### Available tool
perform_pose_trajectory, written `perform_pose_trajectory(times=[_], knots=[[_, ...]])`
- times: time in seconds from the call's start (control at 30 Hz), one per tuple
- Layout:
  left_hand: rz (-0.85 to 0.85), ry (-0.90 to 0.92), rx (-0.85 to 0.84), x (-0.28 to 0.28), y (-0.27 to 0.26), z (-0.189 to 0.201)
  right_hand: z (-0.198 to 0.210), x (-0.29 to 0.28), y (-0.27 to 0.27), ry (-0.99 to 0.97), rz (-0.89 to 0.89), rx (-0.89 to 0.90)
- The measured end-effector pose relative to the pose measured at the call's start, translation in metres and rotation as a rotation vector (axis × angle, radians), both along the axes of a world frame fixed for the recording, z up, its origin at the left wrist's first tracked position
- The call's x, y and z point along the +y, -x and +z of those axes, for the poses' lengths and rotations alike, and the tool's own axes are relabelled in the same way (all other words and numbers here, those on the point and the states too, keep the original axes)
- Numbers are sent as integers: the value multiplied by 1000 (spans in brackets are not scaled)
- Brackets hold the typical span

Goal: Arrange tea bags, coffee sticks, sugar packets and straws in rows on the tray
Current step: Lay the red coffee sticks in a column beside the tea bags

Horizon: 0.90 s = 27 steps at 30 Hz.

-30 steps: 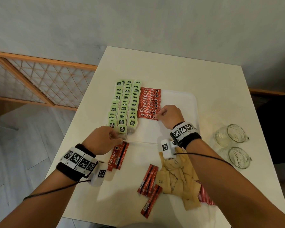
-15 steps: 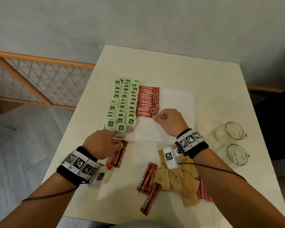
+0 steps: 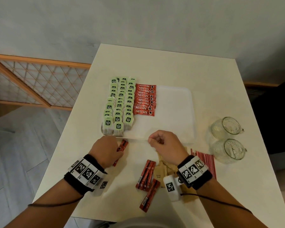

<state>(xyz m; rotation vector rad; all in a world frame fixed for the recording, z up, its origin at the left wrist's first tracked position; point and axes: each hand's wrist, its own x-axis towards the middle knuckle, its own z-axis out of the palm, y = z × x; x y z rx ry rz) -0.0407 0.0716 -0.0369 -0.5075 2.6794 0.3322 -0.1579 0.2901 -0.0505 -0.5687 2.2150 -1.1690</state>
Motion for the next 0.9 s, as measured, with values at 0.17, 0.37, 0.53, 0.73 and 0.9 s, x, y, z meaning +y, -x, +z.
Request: perform_pose_trajectory(times=[0.17, 0.37, 0.53, 0.73, 0.9], knots=[[8, -33, 14, 10, 0, 0, -2, 3, -12, 70, -9, -46], [-17, -157, 36, 8, 5, 4, 4, 1, -16, 100, -24, -85], [-11, -467, 193, 17, 15, 20, 10, 1, -17, 122, -8, -117], [7, -711, 318, 35, 26, 32, 18, -2, -22, 163, 34, -136], [53, -801, 388, 44, 31, 33, 23, 2, -21, 204, 67, -157]])
